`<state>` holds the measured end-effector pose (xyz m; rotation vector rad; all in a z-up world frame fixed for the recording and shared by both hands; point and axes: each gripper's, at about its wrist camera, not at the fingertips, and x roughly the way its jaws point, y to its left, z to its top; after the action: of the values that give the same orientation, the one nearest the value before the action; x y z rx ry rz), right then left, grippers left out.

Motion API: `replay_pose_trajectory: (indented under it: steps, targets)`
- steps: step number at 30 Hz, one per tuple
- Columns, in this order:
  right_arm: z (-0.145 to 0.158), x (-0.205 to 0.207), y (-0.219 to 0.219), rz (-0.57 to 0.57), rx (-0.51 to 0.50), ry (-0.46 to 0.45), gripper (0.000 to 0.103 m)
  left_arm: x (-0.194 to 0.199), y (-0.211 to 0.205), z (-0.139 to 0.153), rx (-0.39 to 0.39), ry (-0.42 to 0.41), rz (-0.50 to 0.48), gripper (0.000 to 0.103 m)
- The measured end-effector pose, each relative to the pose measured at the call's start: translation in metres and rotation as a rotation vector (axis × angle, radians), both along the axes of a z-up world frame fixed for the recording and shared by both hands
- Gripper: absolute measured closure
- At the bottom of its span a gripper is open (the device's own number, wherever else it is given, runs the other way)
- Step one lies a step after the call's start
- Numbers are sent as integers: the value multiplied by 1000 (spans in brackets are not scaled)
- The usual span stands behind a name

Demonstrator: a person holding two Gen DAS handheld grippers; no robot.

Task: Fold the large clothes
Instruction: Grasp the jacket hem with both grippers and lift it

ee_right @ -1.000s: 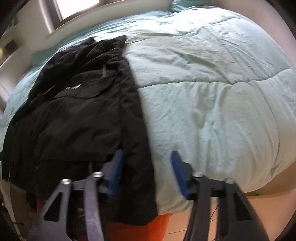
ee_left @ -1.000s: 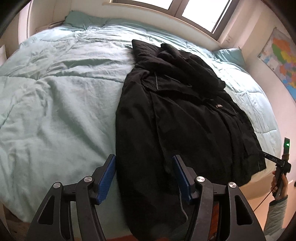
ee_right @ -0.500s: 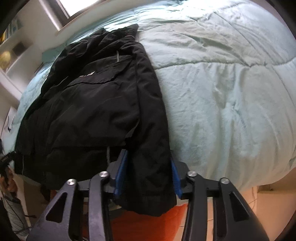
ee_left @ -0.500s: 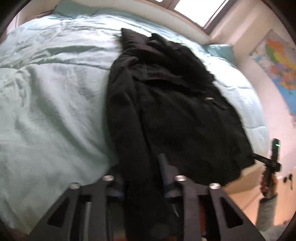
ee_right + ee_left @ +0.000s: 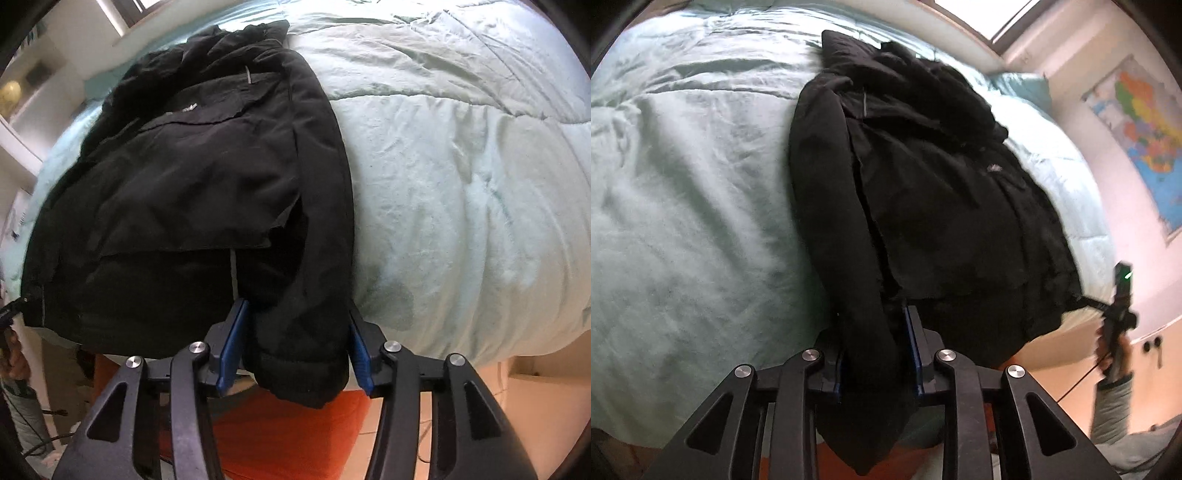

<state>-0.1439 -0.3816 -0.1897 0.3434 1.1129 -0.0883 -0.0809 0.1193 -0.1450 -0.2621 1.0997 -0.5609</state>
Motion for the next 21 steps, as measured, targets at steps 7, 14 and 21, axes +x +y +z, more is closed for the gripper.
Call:
replay_pose_trajectory:
  steps: [7, 14, 21]
  targets:
    - [37, -13, -13, 19, 83, -131, 85, 4, 14, 59, -202, -138, 63, 92]
    - [59, 8, -38, 15, 173, -189, 86, 56, 8, 74, -285, -152, 63, 92]
    - [68, 64, -44, 28, 219, -88, 86, 127, -18, 71, -269, -48, 17, 92]
